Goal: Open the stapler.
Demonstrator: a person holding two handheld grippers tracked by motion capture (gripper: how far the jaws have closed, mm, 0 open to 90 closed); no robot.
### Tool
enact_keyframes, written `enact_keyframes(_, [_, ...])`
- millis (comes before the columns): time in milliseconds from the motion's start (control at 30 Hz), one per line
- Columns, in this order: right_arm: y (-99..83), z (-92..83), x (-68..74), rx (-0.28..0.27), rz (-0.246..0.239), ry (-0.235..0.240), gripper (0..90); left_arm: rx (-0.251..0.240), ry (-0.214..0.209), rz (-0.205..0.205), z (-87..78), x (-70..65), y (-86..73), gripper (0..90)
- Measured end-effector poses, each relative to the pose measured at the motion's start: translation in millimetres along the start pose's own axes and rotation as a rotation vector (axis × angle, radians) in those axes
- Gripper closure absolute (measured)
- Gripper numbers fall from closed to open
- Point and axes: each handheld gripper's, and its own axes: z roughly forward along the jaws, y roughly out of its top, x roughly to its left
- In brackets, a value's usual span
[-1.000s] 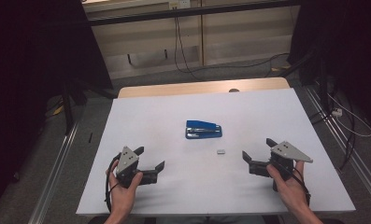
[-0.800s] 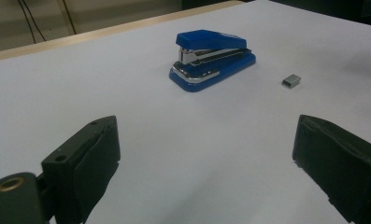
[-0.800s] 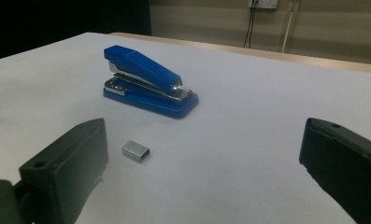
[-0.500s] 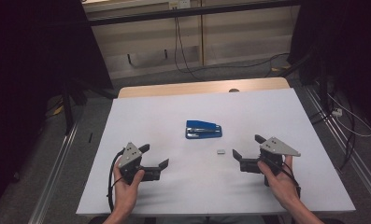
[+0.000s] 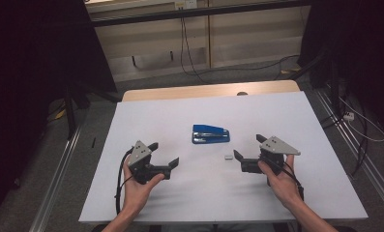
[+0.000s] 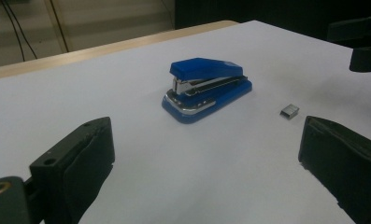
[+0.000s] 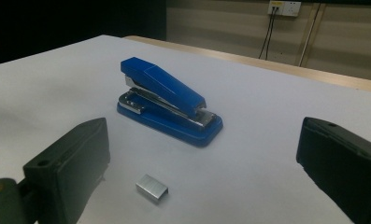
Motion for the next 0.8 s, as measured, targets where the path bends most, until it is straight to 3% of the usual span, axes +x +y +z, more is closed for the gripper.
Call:
enact_keyframes(200, [4.8, 11.2, 7.0, -0.005, -0.022, 0.021, 4.7, 0.025, -0.013, 0.039, 20.9, -1.3, 6.7, 4.1])
enact_keyframes(700, [17.7, 47.5, 21.3, -0.008, -0.058, 0.079, 5.2, 0.021, -0.001, 0.057, 47.4, 4.4, 18.5, 5.4])
enact_keyframes(800, [19.2, 52.5, 22.9, -0.006, -0.054, 0.085, 4.8, 0.025, 0.008, 0.043, 50.3, 6.9, 18.1, 5.0])
